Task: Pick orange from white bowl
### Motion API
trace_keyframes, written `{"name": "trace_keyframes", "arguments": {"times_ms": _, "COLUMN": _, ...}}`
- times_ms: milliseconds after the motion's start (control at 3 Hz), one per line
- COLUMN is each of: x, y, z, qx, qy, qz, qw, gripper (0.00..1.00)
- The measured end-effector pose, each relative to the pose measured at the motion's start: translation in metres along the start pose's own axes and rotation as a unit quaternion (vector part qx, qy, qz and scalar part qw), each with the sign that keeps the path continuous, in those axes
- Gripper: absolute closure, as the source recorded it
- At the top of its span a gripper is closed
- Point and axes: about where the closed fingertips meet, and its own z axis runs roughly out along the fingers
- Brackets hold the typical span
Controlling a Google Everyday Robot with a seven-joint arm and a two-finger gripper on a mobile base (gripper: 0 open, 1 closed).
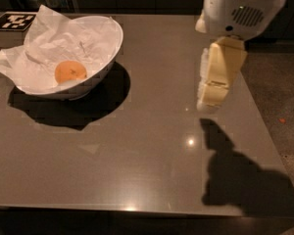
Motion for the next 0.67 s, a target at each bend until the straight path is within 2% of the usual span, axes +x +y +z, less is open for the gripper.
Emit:
{"name": "trace_keyframes", "arguments": {"times_ms": 333, "x": -0.006, "y": -0.005, "z": -0.001, "qx": 0.012, "qy": -0.009, "qz": -0.002, "qw": 0.9999, "gripper": 0.00}}
{"name": "trace_keyframes", "arguments": {"times_ms": 667, "x": -0.033, "y": -0.007, "z": 0.001, "qx": 0.013, "qy": -0.030, "qz": -0.008, "qw": 0.9994, "gripper": 0.00}}
